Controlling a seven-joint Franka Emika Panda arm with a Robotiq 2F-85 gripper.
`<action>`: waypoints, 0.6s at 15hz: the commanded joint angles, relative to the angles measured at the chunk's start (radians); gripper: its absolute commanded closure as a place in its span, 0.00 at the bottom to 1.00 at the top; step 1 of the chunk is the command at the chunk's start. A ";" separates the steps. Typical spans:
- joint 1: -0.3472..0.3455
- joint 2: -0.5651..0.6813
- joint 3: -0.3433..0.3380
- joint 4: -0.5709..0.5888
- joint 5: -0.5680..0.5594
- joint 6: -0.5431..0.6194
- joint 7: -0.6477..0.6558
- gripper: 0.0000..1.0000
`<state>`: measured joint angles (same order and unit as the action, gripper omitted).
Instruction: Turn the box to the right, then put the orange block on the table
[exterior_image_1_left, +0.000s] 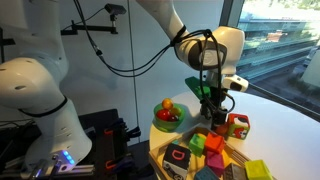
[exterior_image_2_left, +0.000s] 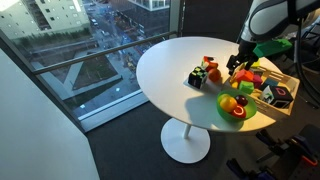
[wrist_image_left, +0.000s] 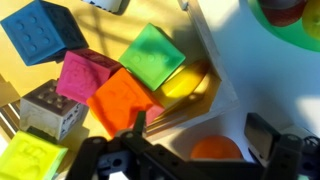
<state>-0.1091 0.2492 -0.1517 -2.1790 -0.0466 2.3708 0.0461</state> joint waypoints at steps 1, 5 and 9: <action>-0.020 -0.034 -0.011 -0.026 -0.018 0.009 -0.022 0.00; -0.046 -0.026 -0.019 -0.023 -0.008 0.023 -0.065 0.00; -0.074 -0.017 -0.020 -0.027 -0.001 0.056 -0.123 0.00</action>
<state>-0.1646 0.2468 -0.1709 -2.1844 -0.0466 2.3889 -0.0270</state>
